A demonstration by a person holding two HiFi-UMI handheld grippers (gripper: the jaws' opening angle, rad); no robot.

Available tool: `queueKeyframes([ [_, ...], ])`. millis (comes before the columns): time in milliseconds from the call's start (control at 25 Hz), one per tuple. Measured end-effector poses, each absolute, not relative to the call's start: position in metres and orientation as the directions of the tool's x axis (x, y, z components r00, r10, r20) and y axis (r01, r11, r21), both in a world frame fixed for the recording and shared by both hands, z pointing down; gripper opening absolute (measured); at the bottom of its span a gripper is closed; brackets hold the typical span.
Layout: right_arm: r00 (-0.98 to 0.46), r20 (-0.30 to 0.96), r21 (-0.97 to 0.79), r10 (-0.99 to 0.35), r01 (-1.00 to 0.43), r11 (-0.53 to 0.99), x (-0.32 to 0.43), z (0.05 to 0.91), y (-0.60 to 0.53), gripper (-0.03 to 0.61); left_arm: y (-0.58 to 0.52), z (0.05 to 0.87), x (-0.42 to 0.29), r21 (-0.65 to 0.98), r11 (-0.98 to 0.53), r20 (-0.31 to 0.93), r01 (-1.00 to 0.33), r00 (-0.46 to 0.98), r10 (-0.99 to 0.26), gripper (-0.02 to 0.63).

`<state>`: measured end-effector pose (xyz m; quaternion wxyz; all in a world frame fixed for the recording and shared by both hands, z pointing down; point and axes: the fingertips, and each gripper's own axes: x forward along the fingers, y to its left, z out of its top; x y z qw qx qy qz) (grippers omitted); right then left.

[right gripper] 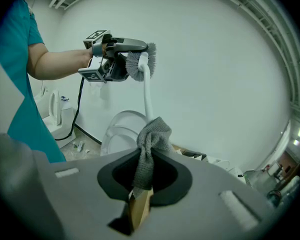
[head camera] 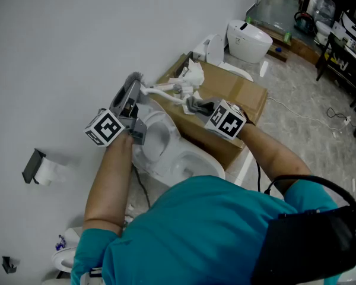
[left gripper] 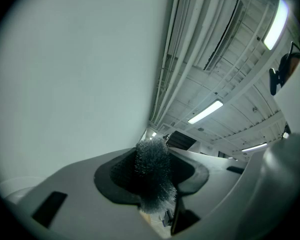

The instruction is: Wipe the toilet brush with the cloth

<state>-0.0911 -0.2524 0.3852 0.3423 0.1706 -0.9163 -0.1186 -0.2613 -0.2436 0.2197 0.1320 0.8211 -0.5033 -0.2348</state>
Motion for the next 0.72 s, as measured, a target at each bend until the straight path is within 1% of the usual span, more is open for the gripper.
queueKeyframes([
  [720, -0.686, 0.602, 0.331, -0.408, -0.251, 0.910, -0.082, 0.390, -0.259, 0.021, -0.242, 0.214, -0.275, 0.467, -0.449, -0.269, -0.762, 0.361, -0.893, 0.162],
])
